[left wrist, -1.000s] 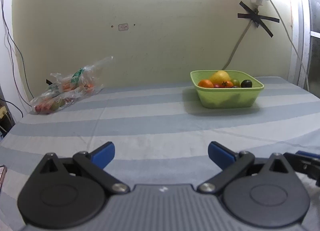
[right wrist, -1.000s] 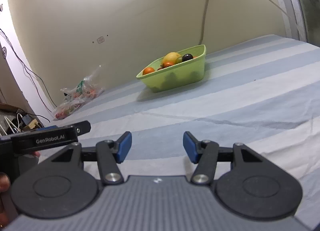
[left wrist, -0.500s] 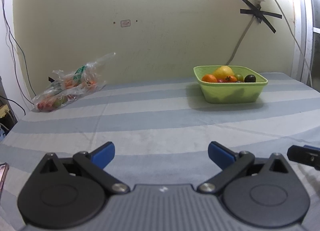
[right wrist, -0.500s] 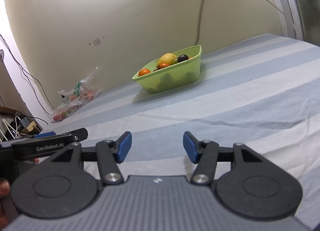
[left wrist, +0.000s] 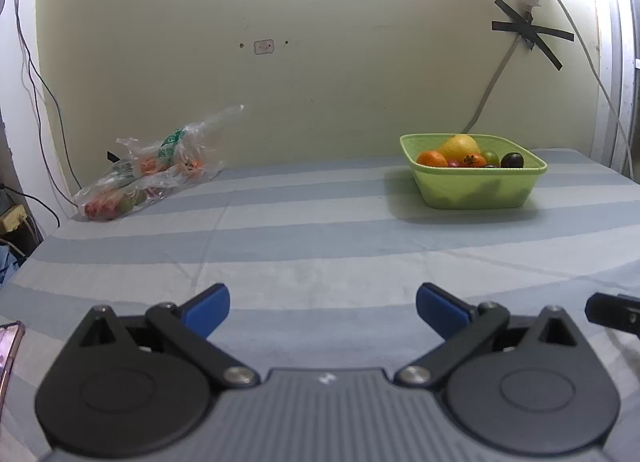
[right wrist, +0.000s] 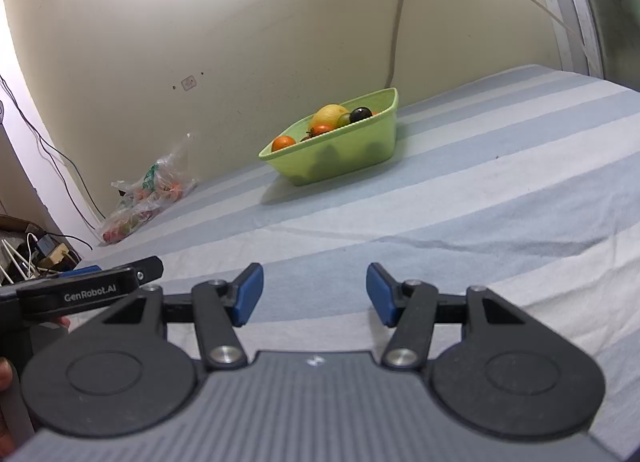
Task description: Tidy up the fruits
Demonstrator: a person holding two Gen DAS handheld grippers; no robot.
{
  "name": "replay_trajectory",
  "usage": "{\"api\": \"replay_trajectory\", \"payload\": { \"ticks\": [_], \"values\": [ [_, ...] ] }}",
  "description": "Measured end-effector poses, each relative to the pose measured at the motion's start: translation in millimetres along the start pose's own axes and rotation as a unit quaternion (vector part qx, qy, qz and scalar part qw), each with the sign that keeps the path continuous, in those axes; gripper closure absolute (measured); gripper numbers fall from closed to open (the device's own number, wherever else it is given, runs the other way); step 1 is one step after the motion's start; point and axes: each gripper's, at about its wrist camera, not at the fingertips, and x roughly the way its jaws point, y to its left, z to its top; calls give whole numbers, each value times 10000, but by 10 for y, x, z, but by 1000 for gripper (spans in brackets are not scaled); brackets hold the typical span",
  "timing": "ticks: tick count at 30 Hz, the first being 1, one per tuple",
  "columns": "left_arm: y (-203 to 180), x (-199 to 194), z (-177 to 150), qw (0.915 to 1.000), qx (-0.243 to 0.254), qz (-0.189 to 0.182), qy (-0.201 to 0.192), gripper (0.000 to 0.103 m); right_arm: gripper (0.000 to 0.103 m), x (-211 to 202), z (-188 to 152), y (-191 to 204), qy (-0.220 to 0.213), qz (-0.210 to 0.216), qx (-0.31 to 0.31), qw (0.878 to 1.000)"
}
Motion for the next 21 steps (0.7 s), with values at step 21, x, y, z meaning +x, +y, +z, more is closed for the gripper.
{"api": "replay_trajectory", "payload": {
  "ticks": [21],
  "values": [
    [3,-124,40,9996,22,-116,-265,0,43,-10,21,-2,-25,2,-43,10000]
  ]
}}
